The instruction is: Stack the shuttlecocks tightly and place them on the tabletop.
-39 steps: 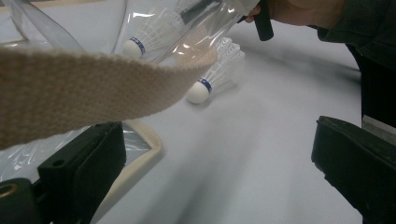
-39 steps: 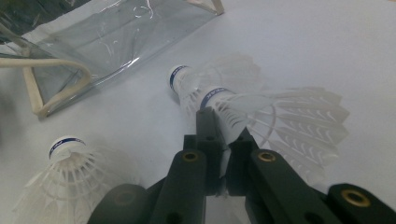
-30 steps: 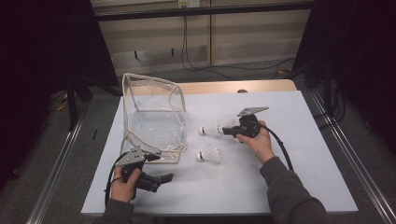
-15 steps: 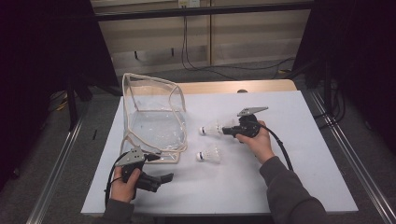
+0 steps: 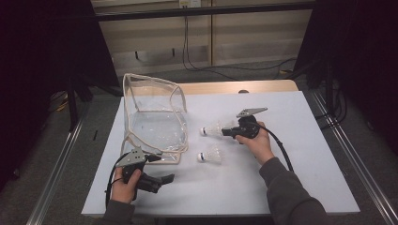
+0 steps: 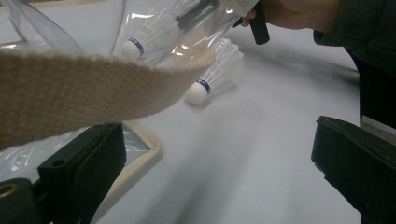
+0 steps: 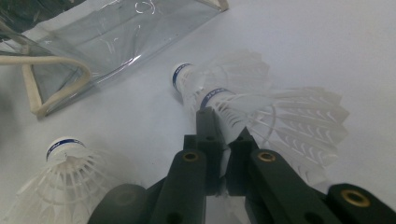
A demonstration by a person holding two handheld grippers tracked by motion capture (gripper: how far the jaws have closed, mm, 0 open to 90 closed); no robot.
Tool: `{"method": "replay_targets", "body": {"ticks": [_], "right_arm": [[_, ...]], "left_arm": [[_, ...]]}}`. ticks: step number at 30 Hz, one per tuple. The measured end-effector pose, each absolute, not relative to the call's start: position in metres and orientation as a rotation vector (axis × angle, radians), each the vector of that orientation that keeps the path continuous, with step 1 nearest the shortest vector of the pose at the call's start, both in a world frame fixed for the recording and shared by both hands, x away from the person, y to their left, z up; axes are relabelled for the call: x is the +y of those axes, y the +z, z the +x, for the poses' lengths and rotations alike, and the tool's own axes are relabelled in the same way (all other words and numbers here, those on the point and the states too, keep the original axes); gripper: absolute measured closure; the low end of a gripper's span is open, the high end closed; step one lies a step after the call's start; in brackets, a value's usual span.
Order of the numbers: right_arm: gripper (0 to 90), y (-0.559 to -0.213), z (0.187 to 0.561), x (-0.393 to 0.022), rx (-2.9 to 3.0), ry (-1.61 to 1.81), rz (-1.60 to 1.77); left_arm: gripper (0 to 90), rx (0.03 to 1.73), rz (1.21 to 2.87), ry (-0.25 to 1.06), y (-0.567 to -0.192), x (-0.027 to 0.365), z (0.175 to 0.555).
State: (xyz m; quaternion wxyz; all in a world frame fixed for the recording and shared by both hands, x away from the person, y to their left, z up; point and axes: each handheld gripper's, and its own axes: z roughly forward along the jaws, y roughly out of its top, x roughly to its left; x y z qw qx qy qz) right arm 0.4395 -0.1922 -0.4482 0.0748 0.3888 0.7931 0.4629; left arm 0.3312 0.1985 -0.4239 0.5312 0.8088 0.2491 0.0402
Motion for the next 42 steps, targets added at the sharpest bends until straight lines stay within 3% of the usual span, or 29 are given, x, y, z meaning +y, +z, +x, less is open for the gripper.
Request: {"method": "replay_targets", "body": {"ticks": [33, 42], "right_arm": [[87.5, -0.452, 0.447, -0.178, 2.391, 1.411, 1.144], [74.5, -0.455, 0.446, -0.178, 2.403, 1.332, 1.171]], "left_arm": [[3.2, 0.596, 1.942, 0.089, -0.425, 0.197, 0.332], [3.2, 0.596, 1.941, 0.089, -0.425, 0.197, 0.332]]}}
